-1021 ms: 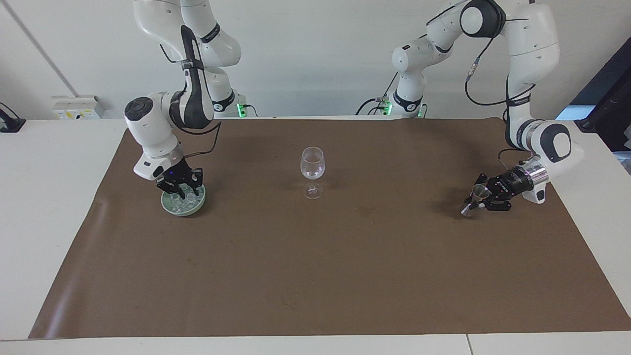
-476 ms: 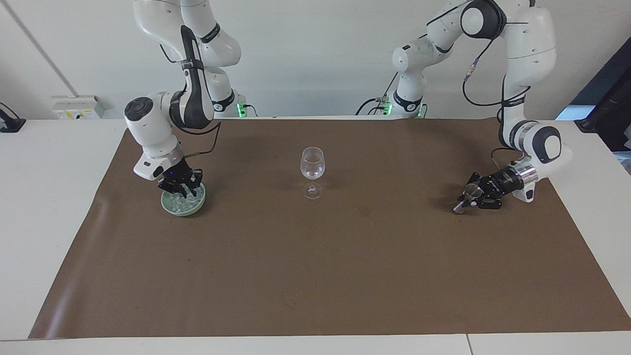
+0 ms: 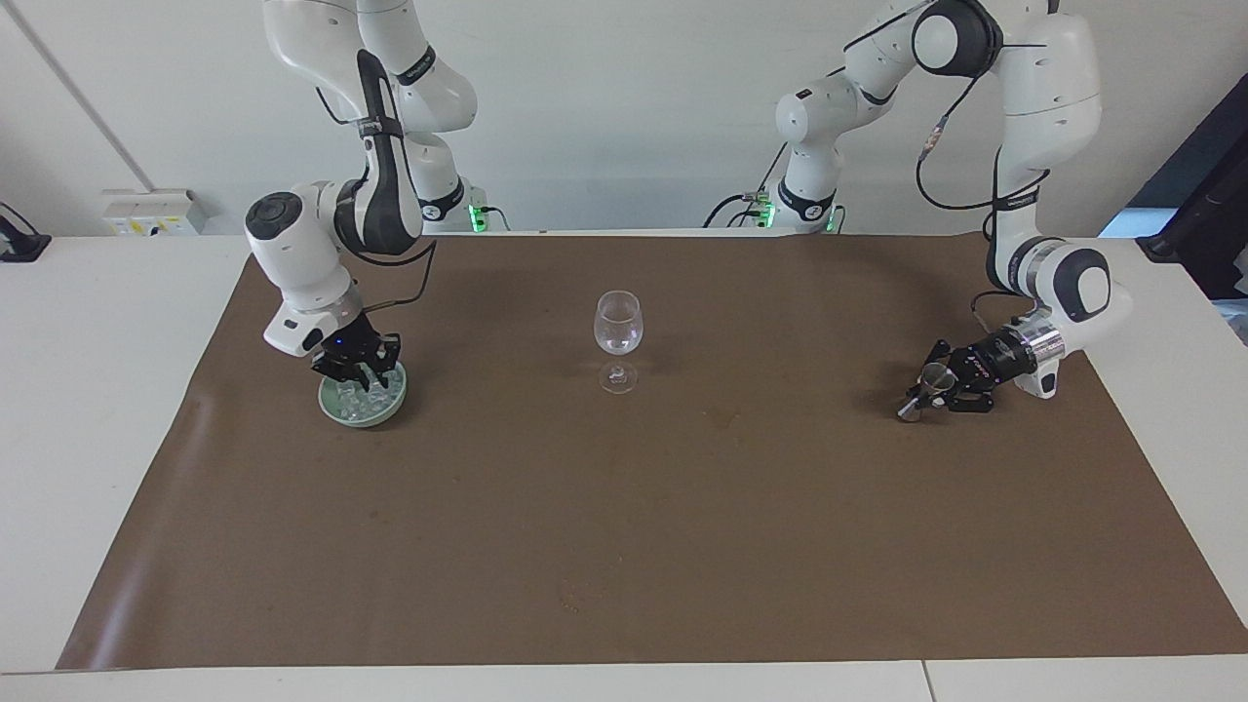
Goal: Pour wine and add ice with both arms
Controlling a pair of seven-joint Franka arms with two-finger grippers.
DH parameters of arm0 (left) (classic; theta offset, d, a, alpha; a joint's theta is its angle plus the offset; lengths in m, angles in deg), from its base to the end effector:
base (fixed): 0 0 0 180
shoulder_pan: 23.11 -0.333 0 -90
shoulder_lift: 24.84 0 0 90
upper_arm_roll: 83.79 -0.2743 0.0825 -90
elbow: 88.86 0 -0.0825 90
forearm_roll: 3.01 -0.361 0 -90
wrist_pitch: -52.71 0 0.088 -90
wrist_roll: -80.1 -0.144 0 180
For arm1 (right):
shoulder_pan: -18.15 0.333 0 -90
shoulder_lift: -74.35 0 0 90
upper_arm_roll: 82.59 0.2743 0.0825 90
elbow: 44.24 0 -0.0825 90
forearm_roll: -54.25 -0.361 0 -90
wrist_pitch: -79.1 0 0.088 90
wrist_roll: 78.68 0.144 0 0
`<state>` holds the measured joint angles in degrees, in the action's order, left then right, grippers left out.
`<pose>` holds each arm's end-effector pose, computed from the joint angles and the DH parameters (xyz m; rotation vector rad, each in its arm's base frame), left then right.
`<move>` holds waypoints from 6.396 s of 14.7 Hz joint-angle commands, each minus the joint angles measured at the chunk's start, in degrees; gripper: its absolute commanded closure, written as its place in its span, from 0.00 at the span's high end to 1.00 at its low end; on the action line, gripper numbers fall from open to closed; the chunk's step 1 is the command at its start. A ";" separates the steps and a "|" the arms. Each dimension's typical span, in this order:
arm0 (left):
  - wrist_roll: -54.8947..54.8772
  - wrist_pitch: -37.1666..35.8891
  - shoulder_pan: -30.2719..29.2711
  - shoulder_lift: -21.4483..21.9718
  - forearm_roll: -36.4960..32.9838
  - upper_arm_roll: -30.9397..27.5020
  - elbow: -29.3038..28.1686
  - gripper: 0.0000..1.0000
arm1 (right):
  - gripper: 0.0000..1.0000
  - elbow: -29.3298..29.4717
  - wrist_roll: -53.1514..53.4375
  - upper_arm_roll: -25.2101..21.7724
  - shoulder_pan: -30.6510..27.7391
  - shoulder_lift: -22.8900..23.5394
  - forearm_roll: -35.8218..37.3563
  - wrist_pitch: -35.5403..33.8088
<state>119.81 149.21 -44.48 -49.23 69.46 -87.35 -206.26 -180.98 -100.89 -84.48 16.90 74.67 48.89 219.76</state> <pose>0.5145 0.0996 0.2070 1.1819 1.5904 -0.9111 0.4867 -0.0245 0.2606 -3.0668 -0.4046 -0.1156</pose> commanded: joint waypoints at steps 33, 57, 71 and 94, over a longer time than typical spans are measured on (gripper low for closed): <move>-28.35 -6.42 21.80 23.06 -67.97 1.19 23.02 1.00 | 0.18 30.04 53.68 3.91 34.92 0.90 -3.16 -24.74; -44.19 -5.19 21.11 27.81 -73.34 5.32 21.69 1.00 | 1.00 33.73 45.53 3.21 15.35 -6.82 -0.96 -39.30; -43.49 -5.18 21.37 28.08 -73.26 5.23 21.25 1.00 | 1.00 43.66 23.98 2.86 -5.07 -5.78 4.65 -57.09; -43.84 -6.41 21.02 28.25 -73.26 5.23 21.25 1.00 | 1.00 43.57 22.83 0.84 -2.70 -4.19 4.84 -54.18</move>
<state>76.62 142.92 -22.90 -22.32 -2.73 -82.42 -183.69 -138.55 -76.75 -83.35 14.02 69.52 53.17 165.92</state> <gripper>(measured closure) 0.000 0.000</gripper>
